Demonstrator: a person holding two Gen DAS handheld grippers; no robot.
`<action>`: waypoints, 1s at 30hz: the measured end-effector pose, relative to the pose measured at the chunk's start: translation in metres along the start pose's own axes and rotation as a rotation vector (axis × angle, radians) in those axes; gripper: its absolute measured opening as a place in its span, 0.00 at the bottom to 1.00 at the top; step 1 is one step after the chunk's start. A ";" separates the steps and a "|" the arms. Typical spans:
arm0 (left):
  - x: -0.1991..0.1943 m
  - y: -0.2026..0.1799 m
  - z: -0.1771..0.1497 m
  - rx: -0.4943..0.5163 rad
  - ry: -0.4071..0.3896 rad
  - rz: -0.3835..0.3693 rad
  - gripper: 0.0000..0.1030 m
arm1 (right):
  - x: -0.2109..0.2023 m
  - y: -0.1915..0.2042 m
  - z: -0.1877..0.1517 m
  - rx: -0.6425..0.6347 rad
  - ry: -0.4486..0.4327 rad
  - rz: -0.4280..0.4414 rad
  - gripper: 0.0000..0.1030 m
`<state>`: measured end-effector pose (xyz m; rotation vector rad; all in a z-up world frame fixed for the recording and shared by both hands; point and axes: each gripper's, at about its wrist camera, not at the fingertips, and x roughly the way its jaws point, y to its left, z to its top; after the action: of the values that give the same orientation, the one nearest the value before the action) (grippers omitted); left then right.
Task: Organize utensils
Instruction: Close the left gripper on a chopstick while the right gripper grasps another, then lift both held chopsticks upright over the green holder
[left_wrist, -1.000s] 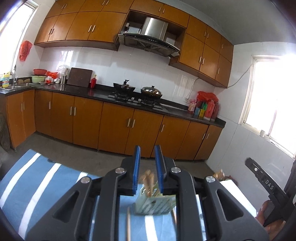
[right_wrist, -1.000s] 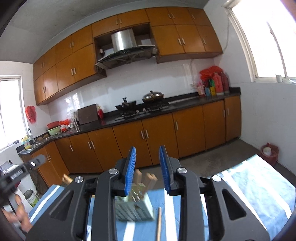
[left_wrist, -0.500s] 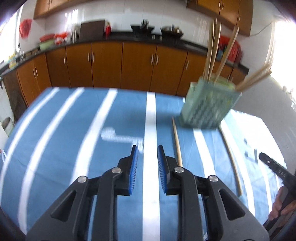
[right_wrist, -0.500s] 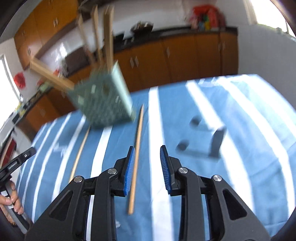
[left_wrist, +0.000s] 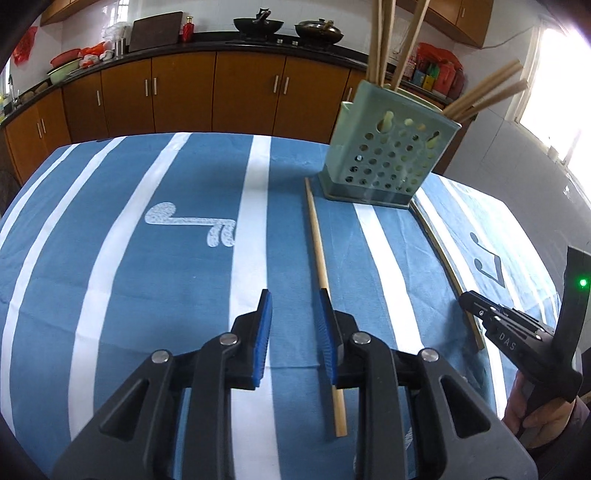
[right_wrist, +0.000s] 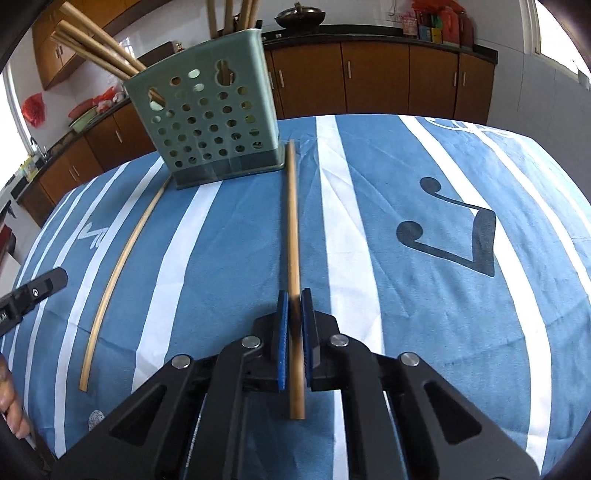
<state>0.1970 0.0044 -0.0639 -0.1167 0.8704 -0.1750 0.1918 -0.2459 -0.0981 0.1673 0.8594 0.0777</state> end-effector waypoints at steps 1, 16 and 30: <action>0.002 -0.002 0.000 0.006 0.004 -0.001 0.25 | -0.001 -0.004 -0.001 0.007 -0.003 -0.005 0.07; 0.036 -0.027 -0.014 0.059 0.069 0.036 0.25 | -0.014 -0.067 0.003 0.178 -0.032 -0.145 0.07; 0.048 0.011 0.010 0.003 0.038 0.148 0.07 | -0.001 -0.035 0.010 0.065 -0.018 -0.078 0.07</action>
<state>0.2367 0.0059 -0.0954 -0.0457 0.9125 -0.0406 0.1985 -0.2817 -0.0975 0.1949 0.8504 -0.0243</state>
